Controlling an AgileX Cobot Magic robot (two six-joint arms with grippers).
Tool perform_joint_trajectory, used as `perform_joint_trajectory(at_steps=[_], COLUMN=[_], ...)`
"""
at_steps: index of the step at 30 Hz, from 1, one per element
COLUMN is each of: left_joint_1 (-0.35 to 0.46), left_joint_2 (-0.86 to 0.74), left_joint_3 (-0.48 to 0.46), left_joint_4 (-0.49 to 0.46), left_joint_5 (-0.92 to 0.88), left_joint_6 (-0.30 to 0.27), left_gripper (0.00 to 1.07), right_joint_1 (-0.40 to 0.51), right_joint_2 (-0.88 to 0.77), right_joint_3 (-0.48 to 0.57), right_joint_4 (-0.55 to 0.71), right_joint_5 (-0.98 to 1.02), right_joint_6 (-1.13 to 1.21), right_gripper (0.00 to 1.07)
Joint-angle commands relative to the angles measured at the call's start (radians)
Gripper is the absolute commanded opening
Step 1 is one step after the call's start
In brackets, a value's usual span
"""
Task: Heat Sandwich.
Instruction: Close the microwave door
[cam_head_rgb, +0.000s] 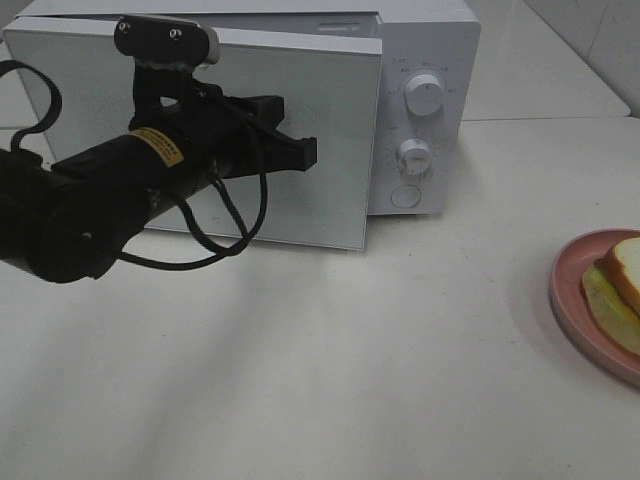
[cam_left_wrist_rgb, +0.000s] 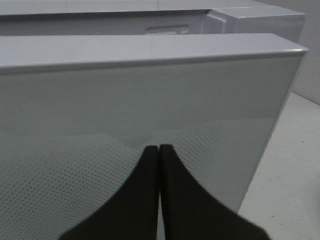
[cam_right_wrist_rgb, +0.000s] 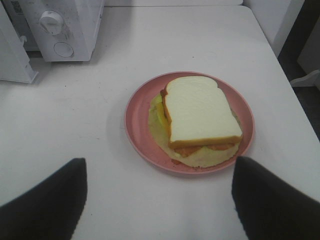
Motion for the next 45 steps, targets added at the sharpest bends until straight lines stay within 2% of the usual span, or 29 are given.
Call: perform_joint_trajectory(at_steps=[1,8,12,17,19,20,24,35,38,45], left_joint_1=[-0.005,-0.005,-0.005,-0.005,-0.005,-0.005,-0.005,0.003,0.003,0.003], left_joint_2=[0.029,0.062,0.081,0.108,0.123,0.134,0.156,0.224,0.228,0.227], left_joint_3=[-0.052,-0.119,-0.152,-0.182,-0.197,-0.213,-0.250,-0.360,-0.371,-0.371], left_joint_4=[-0.010,-0.023,-0.031,-0.095,-0.131,-0.151,-0.159,-0.209,-0.210,-0.209], left_joint_5=[0.020,0.058,0.058,0.063,0.062,0.066,0.066,0.102,0.105,0.110], left_joint_6=[0.002,0.008,0.042,0.058,0.083,0.116,0.158,0.171,0.189,0.189], left_gripper=[0.00,0.00,0.00,0.00,0.00,0.00,0.00,0.00,0.00,0.00], right_joint_1=[-0.009,-0.009,-0.009,-0.009,-0.009,-0.009,-0.009,-0.009,-0.009,-0.009], right_joint_2=[-0.026,-0.026,-0.026,-0.026,-0.026,-0.026,-0.026,-0.026,-0.026,-0.026], right_joint_3=[0.000,0.000,0.000,0.000,0.000,0.000,0.000,0.000,0.000,0.000], right_joint_4=[0.000,0.000,0.000,0.000,0.000,0.000,0.000,0.000,0.000,0.000], right_joint_5=[-0.004,-0.004,-0.004,-0.004,-0.004,-0.004,-0.004,-0.004,-0.004,-0.004], right_joint_6=[-0.007,-0.007,-0.007,-0.007,-0.007,-0.007,-0.007,-0.007,-0.007,-0.007], right_gripper=[0.76,0.76,0.76,0.76,0.76,0.76,0.76,0.76,0.76,0.76])
